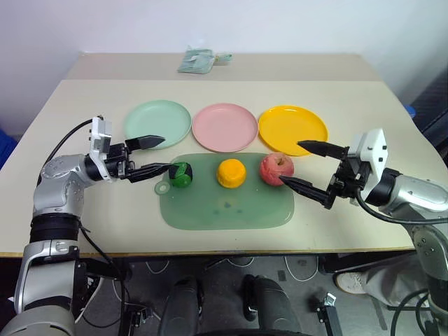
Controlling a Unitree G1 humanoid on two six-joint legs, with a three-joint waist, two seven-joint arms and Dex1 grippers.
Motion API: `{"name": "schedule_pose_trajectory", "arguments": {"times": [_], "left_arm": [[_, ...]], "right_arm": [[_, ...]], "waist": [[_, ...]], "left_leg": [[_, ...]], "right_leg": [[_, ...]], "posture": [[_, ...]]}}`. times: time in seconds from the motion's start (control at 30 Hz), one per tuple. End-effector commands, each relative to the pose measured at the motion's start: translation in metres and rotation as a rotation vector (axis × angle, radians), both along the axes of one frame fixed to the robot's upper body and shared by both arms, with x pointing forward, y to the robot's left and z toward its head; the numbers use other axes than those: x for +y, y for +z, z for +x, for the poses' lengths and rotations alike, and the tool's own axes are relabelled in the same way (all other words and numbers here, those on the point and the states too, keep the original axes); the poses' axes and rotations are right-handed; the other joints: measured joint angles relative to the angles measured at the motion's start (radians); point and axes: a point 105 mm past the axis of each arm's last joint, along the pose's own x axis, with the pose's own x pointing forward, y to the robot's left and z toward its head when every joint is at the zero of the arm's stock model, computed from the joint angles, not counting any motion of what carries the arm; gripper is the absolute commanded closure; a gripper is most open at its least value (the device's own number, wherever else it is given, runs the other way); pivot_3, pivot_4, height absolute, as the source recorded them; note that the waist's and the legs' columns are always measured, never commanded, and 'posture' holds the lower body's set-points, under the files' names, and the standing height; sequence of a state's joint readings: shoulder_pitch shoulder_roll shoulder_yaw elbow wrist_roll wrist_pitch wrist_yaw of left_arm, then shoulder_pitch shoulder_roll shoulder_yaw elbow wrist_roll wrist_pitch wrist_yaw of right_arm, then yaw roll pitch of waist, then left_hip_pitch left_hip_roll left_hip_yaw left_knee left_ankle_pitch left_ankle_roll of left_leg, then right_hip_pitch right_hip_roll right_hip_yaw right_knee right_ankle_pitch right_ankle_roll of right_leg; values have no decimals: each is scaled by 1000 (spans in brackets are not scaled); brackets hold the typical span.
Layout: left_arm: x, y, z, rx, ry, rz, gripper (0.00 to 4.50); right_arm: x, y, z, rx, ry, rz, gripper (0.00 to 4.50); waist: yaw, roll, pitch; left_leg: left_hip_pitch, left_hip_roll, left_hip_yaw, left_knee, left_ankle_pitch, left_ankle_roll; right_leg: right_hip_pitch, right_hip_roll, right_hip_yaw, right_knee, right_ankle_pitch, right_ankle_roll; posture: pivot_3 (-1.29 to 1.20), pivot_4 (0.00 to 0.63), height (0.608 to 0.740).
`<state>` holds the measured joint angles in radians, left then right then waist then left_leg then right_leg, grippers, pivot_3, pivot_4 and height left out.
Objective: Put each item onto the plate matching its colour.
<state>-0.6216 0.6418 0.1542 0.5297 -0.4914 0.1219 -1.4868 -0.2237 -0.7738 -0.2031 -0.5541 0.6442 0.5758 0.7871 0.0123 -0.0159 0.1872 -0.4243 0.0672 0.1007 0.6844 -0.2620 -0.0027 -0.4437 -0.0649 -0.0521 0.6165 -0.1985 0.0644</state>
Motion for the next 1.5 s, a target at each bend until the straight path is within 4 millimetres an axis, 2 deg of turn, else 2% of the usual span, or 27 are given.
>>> {"name": "schedule_pose_trajectory", "arguments": {"times": [0.03, 0.2, 0.47, 0.6, 0.63, 0.73, 0.87, 1.0, 1.13, 1.23, 1.3, 1.37, 1.43, 1.5], "left_arm": [[-9, -7, 2, -11, -35, 42, 0], [-23, -28, 6, -3, -61, 133, 0], [-45, -54, 21, 4, -24, 189, 0], [-53, -59, 22, -7, -36, 204, 0], [-52, -58, 22, -15, -34, 204, 531], [-51, -52, 22, -41, -32, 189, 1745], [-48, -35, 26, -74, 8, 124, 1745], [-36, -11, 44, -86, 133, 38, 1745], [-18, 18, 71, -142, 369, -60, 1745], [3, 32, 95, -130, 611, -137, 1745], [14, 33, 108, -99, 762, -165, 1745], [19, 32, 118, -71, 883, -192, 1745], [19, 28, 123, -50, 934, -187, 1745], [15, 23, 126, -58, 962, -157, 1745]], "right_arm": [[14, -3, -8, -2, 33, -85, 30], [24, 4, -12, -25, 42, -97, 30], [31, 0, -21, -11, 55, -82, 30], [30, 0, -19, -21, 44, -67, 30], [30, 0, -19, -24, 42, -65, 0], [29, 2, -19, -28, 41, -55, 0], [28, 4, -16, -46, 34, -48, 0], [27, 7, -12, -66, 32, -45, 0], [28, 15, -7, -95, 33, -18, 0], [29, 20, 0, -128, 21, -7, 0], [29, 24, 9, -162, -11, -1, 0], [24, 28, 29, -203, -116, 5, 0], [18, 28, 45, -210, -206, 16, 0], [19, 28, 52, -232, -232, 10, 0]], "waist": [[0, 0, 0], [1, 0, 0], [1, -1, 0], [0, -1, 0], [-1, -1, 0], [-1, -1, 0], [1, -1, 0], [1, -1, 0], [0, -1, 0], [0, -1, 0], [0, -1, 0], [-1, -1, 0], [1, -1, 0], [1, -1, 0]], "left_leg": [[0, 0, 0, 0, 0, 0], [-1, 0, 0, 0, 0, 0], [-1, 0, 0, 1, 0, 0], [-1, 0, 0, 0, 0, 0], [-1, 0, 0, 0, 0, 0], [-1, 0, 0, 0, 0, 0], [-1, 0, 0, 0, 0, 0], [-1, 0, 0, 1, 0, 0], [-1, 0, 0, 1, 0, 0], [-1, 0, 0, 1, 0, 0], [-1, 0, 0, 0, 0, 0], [-1, 0, 0, 0, 0, 0], [-1, 0, 0, 0, 0, 0], [-1, 0, 0, 0, 0, 0]], "right_leg": [[0, 0, 0, 0, 0, 0], [0, -1, 0, -1, 0, 0], [0, -1, 0, -1, 0, 0], [0, 0, 0, -1, 0, 0], [0, 0, 0, -1, 0, 0], [0, 0, 0, -1, 0, 0], [0, -1, 0, -1, 0, 0], [0, -1, 0, -1, 0, 0], [0, 0, 0, -1, 1, 1], [0, 0, 0, 0, 3, 4], [0, 0, 0, 0, 3, 5], [0, 0, 0, 0, 3, 5], [0, 0, 0, 0, 3, 5], [0, 0, -1, -1, 3, 5]], "posture": [[0, 150, 740], [0, 150, 740], [0, 150, 740], [0, 150, 740], [0, 150, 740], [0, 150, 740], [0, 150, 740], [0, 150, 740], [0, 150, 740], [0, 150, 740], [0, 150, 740], [0, 150, 740], [0, 150, 740], [0, 150, 740]]}}
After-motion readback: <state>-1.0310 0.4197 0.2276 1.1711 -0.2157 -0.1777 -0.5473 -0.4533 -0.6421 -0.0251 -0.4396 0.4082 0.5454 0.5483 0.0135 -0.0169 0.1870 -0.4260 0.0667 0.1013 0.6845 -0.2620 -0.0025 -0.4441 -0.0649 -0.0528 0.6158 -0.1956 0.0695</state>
